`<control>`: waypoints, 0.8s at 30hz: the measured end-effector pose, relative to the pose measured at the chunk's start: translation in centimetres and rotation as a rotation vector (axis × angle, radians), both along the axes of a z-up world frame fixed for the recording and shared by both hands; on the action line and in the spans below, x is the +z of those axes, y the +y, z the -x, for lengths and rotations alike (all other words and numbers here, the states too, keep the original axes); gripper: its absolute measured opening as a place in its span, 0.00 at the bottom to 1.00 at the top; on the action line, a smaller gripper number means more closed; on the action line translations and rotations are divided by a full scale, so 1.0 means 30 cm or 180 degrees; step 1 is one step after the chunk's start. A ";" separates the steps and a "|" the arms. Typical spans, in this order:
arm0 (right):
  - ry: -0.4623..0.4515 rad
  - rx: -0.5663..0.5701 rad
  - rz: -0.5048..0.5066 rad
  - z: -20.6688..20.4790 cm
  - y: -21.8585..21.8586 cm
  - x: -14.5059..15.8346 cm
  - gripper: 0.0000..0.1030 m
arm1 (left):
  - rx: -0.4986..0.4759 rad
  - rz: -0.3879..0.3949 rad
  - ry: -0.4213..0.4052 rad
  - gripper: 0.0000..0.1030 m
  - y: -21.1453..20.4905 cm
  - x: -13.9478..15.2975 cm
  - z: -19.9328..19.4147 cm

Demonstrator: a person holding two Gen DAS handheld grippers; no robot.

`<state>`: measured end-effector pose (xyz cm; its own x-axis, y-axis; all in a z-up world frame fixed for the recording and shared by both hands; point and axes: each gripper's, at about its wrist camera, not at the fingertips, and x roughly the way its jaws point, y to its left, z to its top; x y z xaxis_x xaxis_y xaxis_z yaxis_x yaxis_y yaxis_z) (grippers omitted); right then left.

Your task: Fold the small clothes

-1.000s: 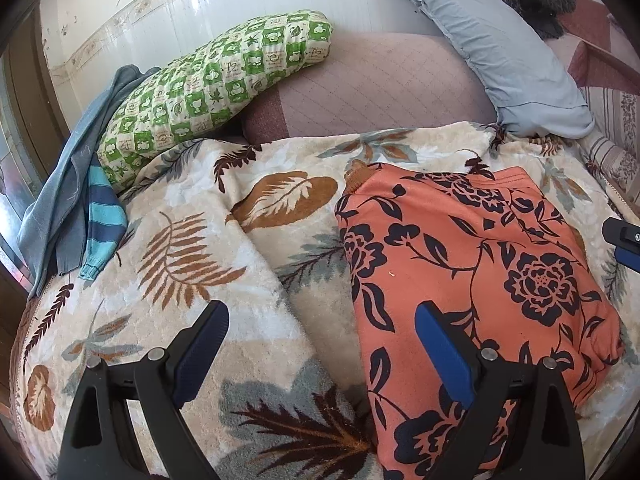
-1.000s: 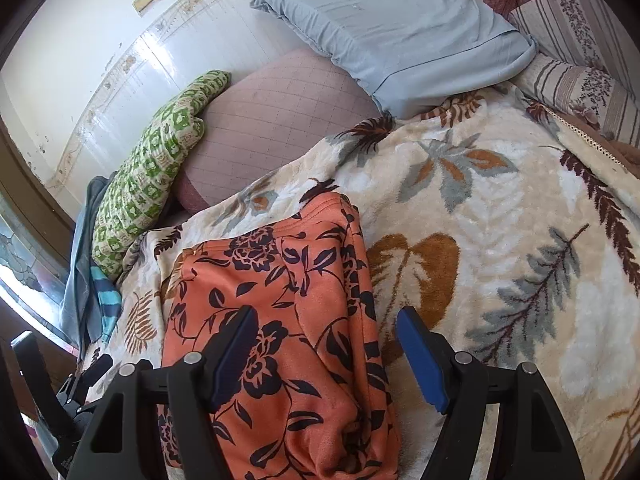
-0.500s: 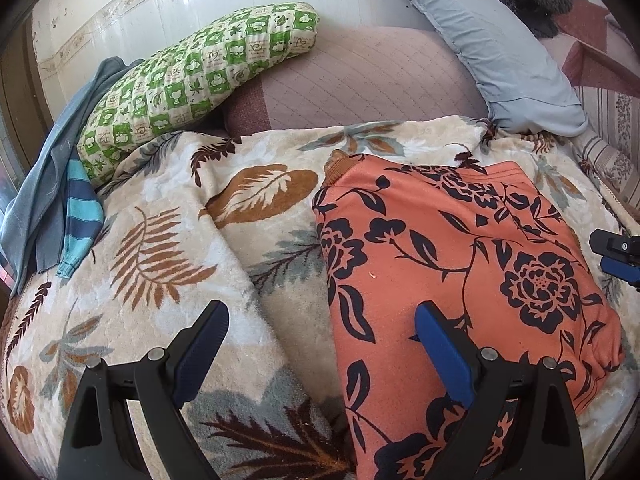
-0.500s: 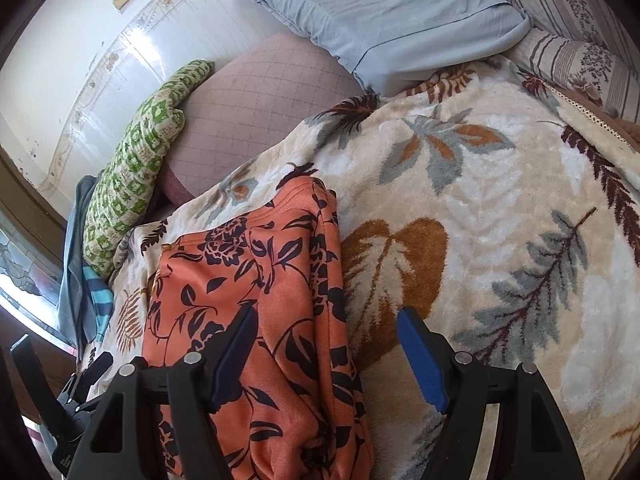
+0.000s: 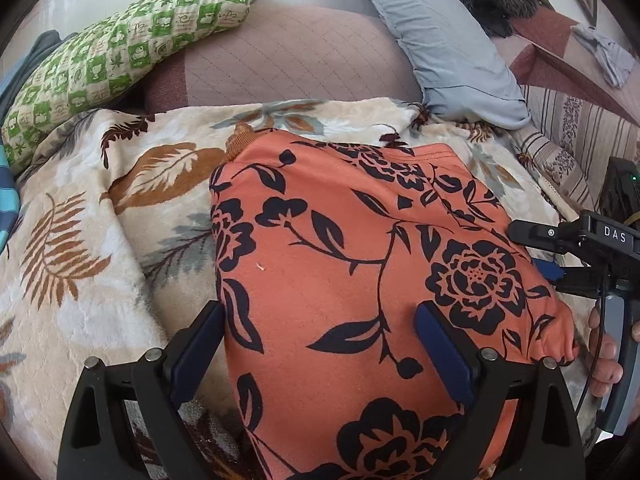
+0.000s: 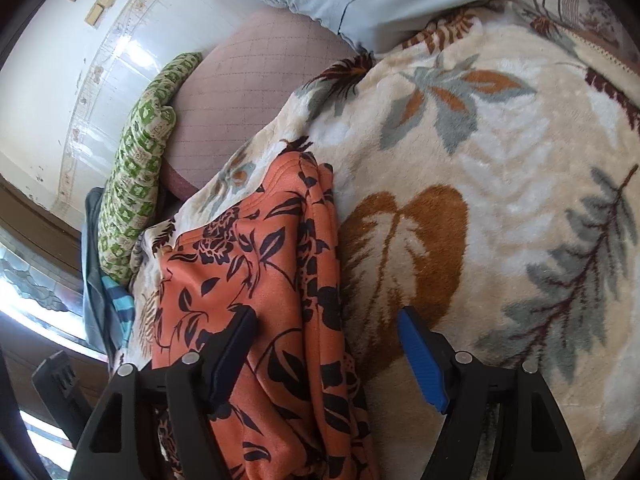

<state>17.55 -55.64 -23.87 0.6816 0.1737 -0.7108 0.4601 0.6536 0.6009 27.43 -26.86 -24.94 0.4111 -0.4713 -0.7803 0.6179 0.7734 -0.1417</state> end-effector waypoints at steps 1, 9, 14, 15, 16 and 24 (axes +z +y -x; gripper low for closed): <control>-0.0007 0.0017 -0.0101 -0.005 0.000 -0.011 0.74 | 0.0009 0.0031 0.0065 0.92 0.005 -0.002 -0.009; 0.0099 0.0391 -0.0451 -0.063 0.093 -0.068 0.76 | 0.0066 0.0266 0.0798 0.92 0.034 -0.046 -0.064; 0.0199 0.0384 -0.0137 -0.071 0.150 -0.042 0.61 | 0.0178 0.0303 0.0899 0.79 0.042 -0.050 -0.072; 0.0201 0.0364 -0.0087 -0.071 0.157 -0.032 0.57 | 0.0214 0.0336 0.0932 0.73 0.050 -0.047 -0.077; 0.0205 0.0346 -0.0034 -0.072 0.163 -0.021 0.53 | 0.0247 0.0373 0.0961 0.65 0.058 -0.043 -0.083; -0.0002 0.0298 0.0451 -0.060 0.256 0.126 0.43 | 0.0289 0.0477 0.0831 0.39 0.103 0.040 -0.063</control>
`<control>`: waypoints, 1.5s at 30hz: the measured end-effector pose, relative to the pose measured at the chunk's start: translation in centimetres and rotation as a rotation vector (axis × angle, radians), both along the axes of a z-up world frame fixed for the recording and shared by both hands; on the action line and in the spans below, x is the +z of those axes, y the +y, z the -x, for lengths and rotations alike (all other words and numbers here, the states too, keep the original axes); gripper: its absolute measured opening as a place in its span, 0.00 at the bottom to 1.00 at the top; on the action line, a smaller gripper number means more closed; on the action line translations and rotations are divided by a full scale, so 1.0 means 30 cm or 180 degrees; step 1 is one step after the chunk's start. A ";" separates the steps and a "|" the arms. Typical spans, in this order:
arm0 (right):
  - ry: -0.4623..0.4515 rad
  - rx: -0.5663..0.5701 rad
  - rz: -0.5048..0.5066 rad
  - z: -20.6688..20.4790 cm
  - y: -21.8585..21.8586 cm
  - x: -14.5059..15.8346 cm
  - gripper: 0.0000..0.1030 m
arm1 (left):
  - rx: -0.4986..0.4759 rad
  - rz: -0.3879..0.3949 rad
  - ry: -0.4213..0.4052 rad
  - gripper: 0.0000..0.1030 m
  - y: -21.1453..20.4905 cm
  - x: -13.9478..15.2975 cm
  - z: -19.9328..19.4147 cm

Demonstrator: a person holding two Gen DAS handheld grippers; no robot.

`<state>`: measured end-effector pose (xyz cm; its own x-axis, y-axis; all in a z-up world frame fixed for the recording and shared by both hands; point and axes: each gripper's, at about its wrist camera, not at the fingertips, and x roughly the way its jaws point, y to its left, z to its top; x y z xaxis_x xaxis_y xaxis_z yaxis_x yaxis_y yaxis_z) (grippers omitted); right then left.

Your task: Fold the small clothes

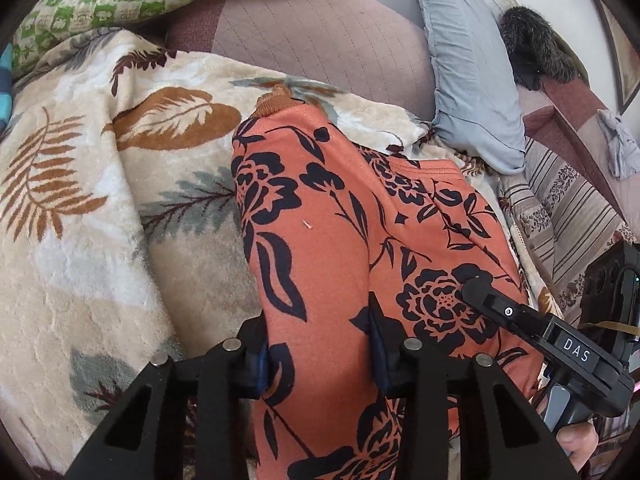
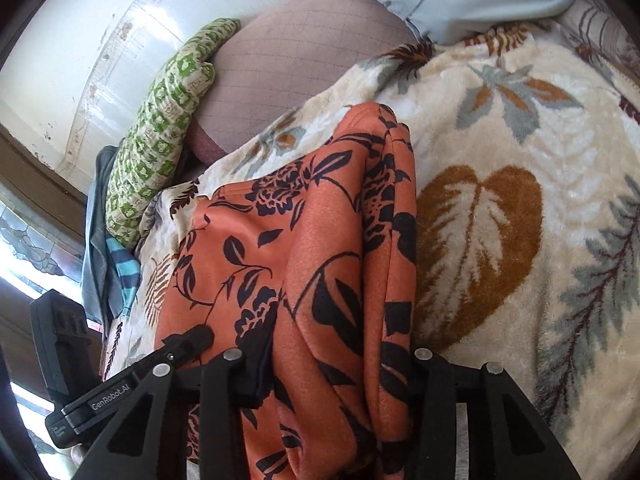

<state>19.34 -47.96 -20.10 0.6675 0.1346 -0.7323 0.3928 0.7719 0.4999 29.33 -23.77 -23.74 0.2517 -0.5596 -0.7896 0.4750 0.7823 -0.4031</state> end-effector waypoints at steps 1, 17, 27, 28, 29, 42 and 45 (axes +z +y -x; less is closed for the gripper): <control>-0.0062 0.0007 0.0019 0.003 0.016 0.022 0.43 | 0.0006 -0.0007 -0.0064 0.39 0.007 0.026 0.008; 0.0175 0.0456 -0.0181 -0.062 0.225 -0.016 0.43 | 0.0444 -0.0686 -0.0256 0.46 0.191 0.045 0.023; 0.0185 0.0110 0.0258 0.007 0.172 0.073 0.58 | 0.0819 -0.1143 -0.1156 0.79 0.211 0.204 0.124; 0.0070 0.0057 0.0358 0.032 0.172 0.106 0.58 | 0.0844 -0.1091 -0.1228 0.80 0.220 0.234 0.146; -0.0056 0.0030 0.0441 0.058 0.177 0.140 0.58 | 0.0873 -0.1056 -0.1294 0.80 0.226 0.264 0.165; -0.0691 0.0068 0.0930 0.321 0.432 0.323 0.58 | 0.0913 -0.1275 -0.1943 0.86 0.331 0.460 0.507; -0.0710 0.0080 0.0928 0.391 0.493 0.331 0.58 | 0.0938 -0.1224 -0.1986 0.86 0.373 0.504 0.554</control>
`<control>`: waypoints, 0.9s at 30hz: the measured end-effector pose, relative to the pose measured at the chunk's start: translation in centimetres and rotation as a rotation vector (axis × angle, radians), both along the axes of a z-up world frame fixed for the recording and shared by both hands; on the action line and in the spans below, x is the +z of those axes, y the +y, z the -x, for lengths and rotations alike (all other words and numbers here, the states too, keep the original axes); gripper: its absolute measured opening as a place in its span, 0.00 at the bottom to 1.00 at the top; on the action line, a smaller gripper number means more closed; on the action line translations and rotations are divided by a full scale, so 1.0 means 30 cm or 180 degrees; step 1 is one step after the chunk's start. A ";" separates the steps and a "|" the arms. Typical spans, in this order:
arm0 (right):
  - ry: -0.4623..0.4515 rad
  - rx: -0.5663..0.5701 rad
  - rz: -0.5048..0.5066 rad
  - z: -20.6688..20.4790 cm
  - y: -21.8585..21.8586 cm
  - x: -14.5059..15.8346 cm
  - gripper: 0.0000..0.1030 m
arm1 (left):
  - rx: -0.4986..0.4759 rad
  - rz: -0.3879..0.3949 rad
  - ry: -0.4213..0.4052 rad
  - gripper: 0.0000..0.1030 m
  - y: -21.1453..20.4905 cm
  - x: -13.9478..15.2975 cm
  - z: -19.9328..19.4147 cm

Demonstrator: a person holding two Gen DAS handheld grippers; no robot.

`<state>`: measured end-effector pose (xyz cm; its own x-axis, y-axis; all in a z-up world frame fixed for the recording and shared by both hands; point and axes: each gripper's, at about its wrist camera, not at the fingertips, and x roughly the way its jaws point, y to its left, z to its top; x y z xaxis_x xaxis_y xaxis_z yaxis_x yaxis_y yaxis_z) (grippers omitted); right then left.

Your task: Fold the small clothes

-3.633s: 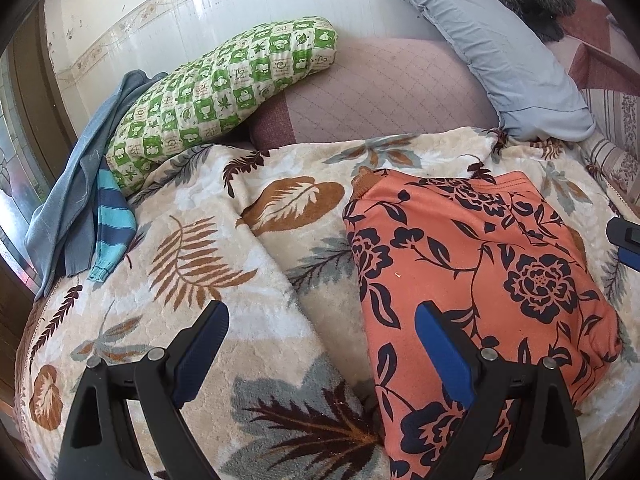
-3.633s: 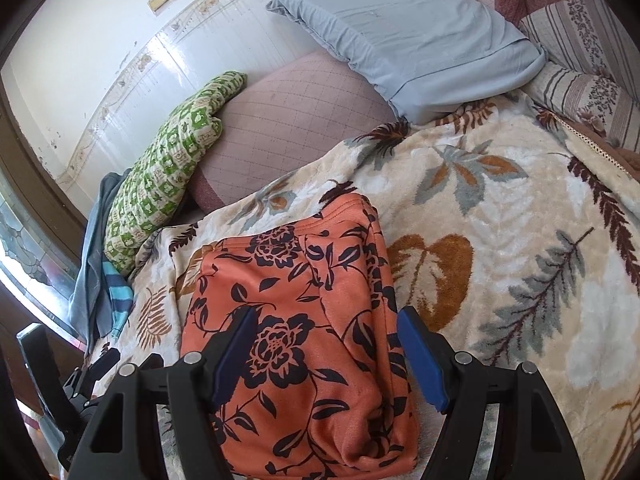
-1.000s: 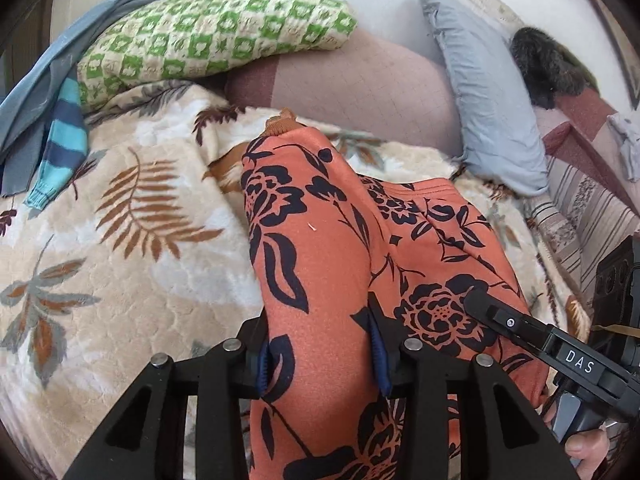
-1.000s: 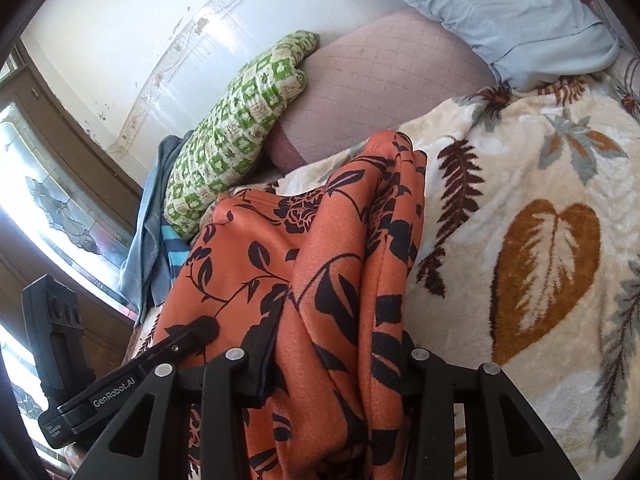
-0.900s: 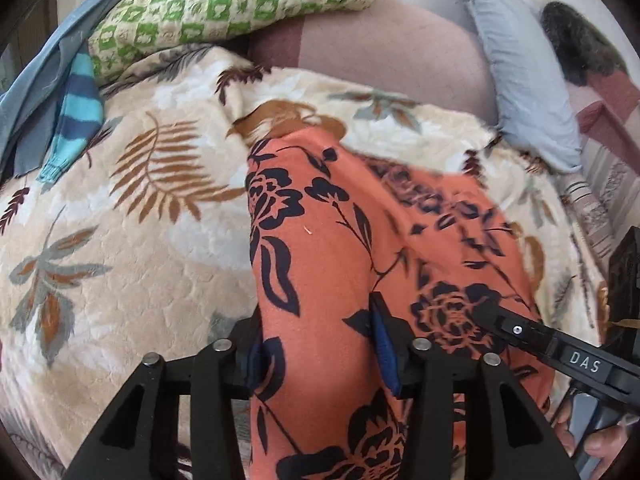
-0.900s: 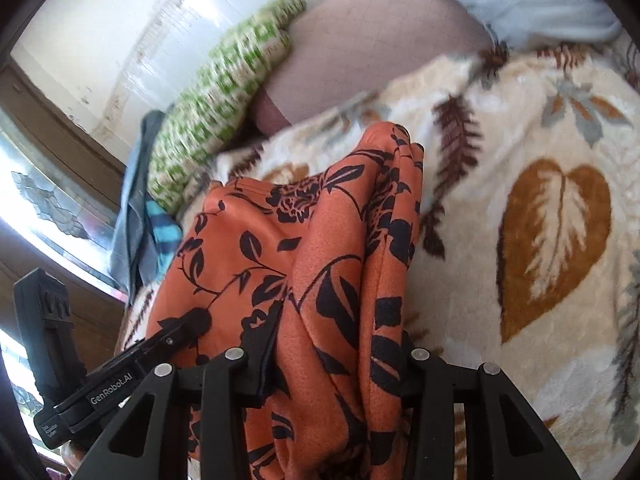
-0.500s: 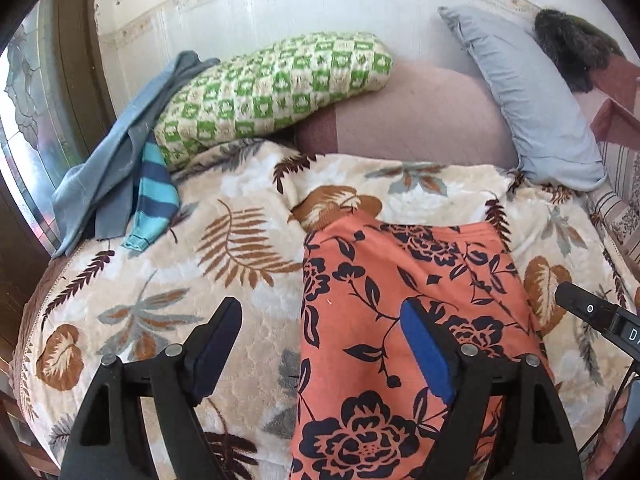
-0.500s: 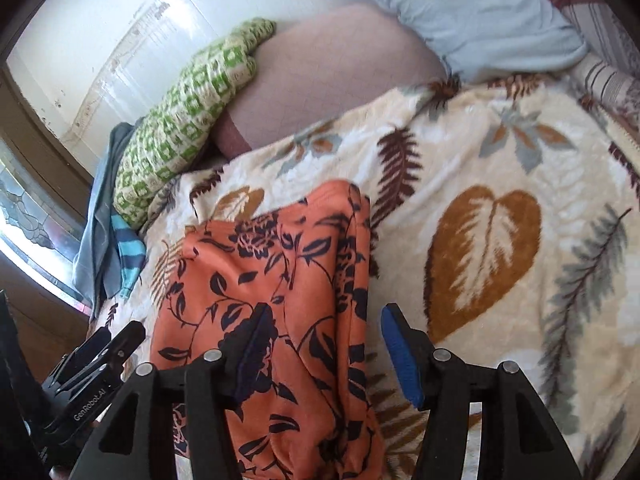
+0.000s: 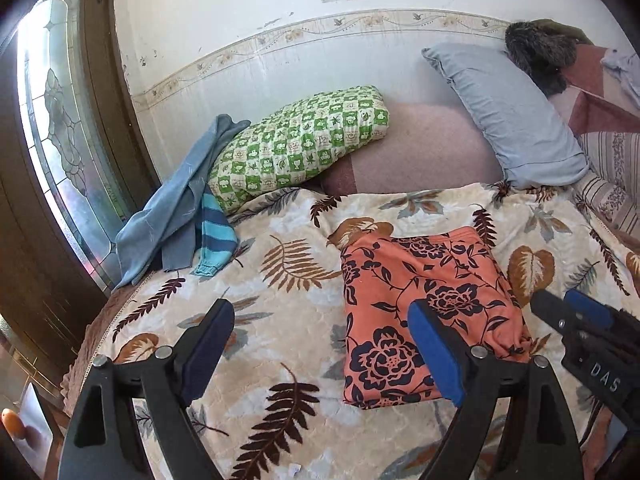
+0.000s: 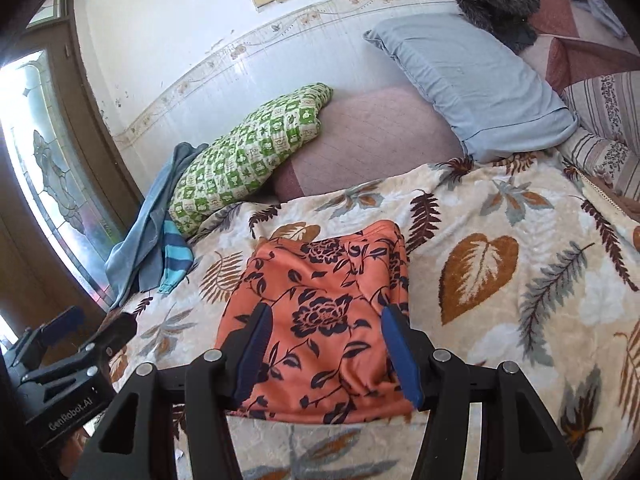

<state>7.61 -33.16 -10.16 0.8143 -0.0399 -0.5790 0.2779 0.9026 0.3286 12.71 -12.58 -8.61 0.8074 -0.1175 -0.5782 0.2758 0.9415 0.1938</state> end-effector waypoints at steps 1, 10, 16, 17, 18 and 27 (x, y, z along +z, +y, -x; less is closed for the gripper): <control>-0.0007 0.0020 -0.0003 0.021 0.018 0.004 0.59 | 0.0010 0.0015 -0.0020 0.86 0.013 0.014 0.014; -0.0033 0.0176 0.0251 0.146 0.138 0.051 0.59 | 0.0079 0.0124 -0.0133 0.87 0.098 0.065 0.116; -0.0169 0.0208 0.0299 0.197 0.173 0.142 0.59 | 0.0150 0.0147 -0.0137 0.87 0.138 0.080 0.150; -0.0197 0.0217 0.0321 0.204 0.183 0.160 0.59 | 0.0155 0.0155 -0.0147 0.87 0.143 0.087 0.156; -0.0231 0.0222 0.0345 0.210 0.192 0.179 0.59 | 0.0154 0.0161 -0.0161 0.87 0.148 0.095 0.163; -0.0455 0.0294 0.0576 0.271 0.282 0.285 0.60 | 0.0237 0.0273 -0.0369 0.92 0.208 0.180 0.228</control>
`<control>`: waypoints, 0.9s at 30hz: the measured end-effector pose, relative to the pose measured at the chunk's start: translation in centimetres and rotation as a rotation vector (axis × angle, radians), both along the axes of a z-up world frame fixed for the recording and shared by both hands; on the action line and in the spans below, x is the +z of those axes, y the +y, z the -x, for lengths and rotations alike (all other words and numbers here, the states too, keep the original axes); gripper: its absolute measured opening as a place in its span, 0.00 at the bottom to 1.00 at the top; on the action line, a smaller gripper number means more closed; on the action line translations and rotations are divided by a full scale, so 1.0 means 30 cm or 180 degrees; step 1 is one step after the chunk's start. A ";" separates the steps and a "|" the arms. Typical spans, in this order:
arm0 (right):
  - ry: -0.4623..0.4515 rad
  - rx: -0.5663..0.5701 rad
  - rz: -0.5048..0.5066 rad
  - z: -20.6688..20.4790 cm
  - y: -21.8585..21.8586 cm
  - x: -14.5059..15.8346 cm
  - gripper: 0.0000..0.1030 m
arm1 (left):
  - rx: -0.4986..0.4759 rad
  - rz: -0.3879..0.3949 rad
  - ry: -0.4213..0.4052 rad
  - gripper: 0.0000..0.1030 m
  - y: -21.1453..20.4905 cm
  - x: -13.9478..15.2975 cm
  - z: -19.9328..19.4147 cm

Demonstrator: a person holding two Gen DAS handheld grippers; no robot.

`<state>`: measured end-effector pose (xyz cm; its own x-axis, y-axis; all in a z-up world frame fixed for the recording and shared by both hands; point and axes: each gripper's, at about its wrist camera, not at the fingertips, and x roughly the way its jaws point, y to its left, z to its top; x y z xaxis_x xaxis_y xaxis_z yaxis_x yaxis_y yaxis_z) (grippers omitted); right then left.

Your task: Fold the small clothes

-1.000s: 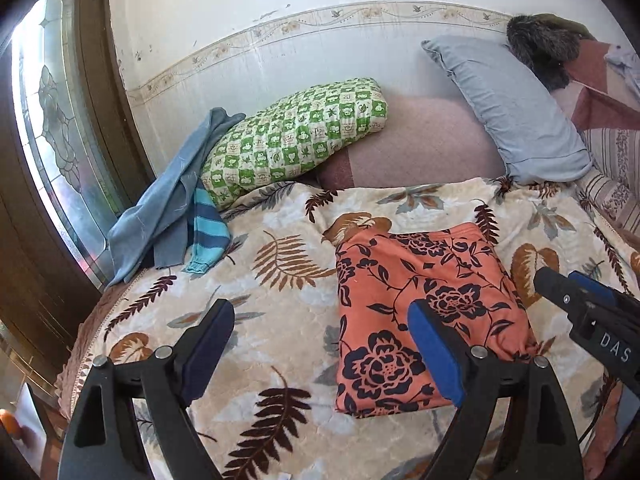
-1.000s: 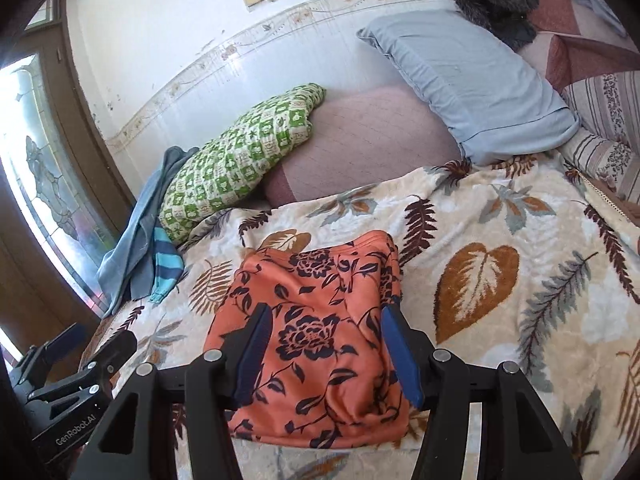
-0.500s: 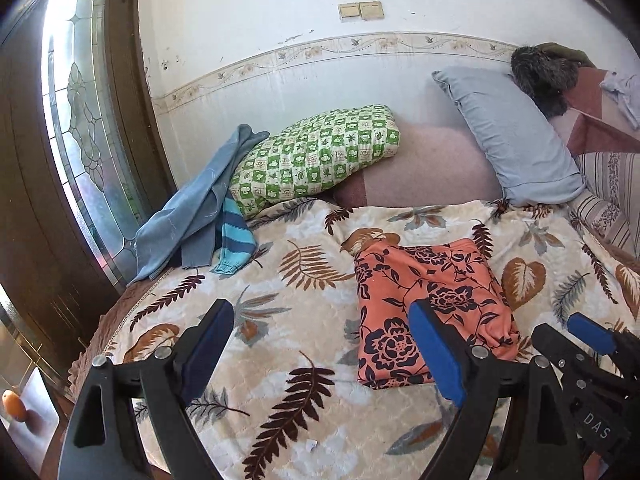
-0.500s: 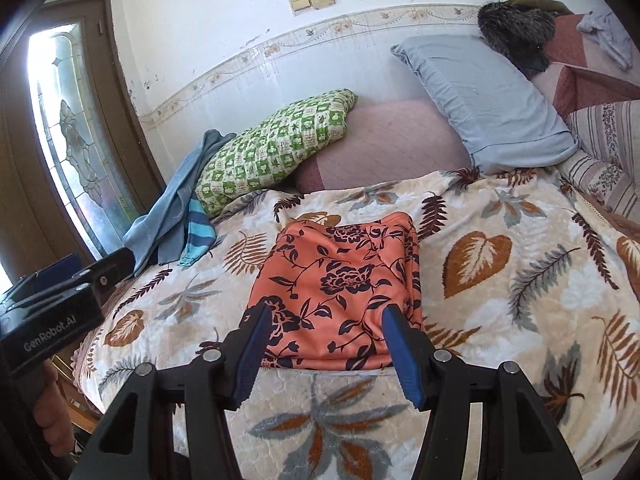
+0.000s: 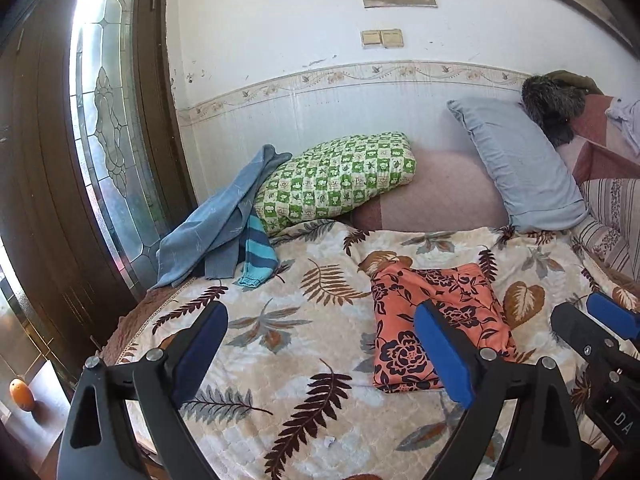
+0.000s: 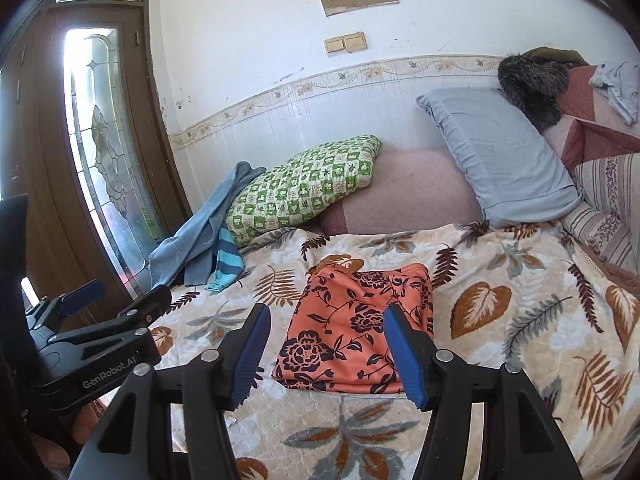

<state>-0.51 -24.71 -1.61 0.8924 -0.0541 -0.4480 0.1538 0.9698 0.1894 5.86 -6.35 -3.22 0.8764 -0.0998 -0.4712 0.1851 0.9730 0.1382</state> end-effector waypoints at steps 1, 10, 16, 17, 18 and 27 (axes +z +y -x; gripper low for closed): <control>-0.0005 0.0009 0.0026 0.004 0.009 0.007 0.60 | 0.0011 0.0004 -0.0011 0.92 0.005 0.009 0.006; -0.0097 -0.0003 0.0081 0.040 0.048 0.072 0.61 | 0.0042 0.0064 -0.0168 0.97 0.058 0.088 0.073; -0.0168 0.0025 0.0123 0.054 0.072 0.116 0.61 | 0.0059 0.0130 -0.0202 0.98 0.090 0.134 0.091; -0.0184 0.0026 0.0132 0.058 0.076 0.124 0.61 | 0.0059 0.0133 -0.0212 0.98 0.091 0.140 0.094; -0.0200 0.0020 0.0143 0.062 0.078 0.133 0.61 | 0.0054 0.0137 -0.0222 0.98 0.093 0.147 0.097; -0.0171 -0.0043 0.0215 0.097 0.069 0.159 0.63 | -0.0076 0.0103 -0.0207 0.98 0.094 0.171 0.130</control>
